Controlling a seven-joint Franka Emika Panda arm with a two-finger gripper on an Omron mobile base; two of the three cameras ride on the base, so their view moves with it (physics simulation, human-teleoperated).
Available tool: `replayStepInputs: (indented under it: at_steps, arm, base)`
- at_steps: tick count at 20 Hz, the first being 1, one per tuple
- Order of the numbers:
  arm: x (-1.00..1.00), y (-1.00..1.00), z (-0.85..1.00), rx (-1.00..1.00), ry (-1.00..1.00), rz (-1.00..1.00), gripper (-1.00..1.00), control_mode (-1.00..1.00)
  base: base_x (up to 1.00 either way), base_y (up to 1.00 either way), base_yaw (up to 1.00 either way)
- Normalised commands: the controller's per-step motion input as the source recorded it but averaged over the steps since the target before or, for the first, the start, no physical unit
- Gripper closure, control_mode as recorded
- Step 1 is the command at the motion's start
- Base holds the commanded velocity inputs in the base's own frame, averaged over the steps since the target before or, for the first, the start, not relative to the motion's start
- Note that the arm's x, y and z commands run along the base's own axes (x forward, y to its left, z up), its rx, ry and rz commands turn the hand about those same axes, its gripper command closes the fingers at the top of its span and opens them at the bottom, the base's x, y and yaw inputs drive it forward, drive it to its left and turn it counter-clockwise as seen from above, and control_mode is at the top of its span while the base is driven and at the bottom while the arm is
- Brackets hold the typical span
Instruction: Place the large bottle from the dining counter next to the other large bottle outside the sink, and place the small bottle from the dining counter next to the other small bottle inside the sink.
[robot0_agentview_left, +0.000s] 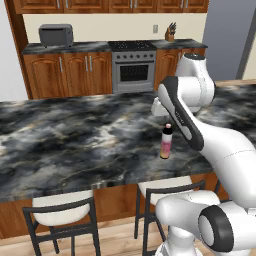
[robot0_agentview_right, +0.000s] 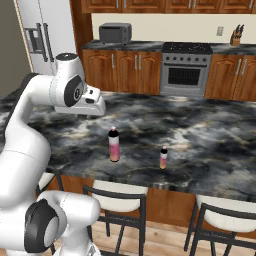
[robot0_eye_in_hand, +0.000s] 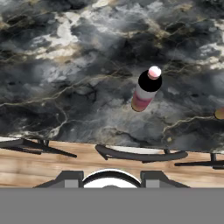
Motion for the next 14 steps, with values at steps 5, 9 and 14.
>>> replayStepInputs:
  at_steps: [5,9,14]
  arm:
    - [-0.06,0.00,0.00,0.00,0.00,0.00,-1.00,-1.00]
    - [-0.20,0.00,0.00,0.00,0.00,0.00,-1.00,-1.00]
    - [-0.24,0.00,0.00,-0.01,-0.04,0.00,-1.00,-1.00]
  base:
    - [0.00,0.00,0.00]
    - [0.00,0.00,0.00]
    - [0.00,0.00,0.00]
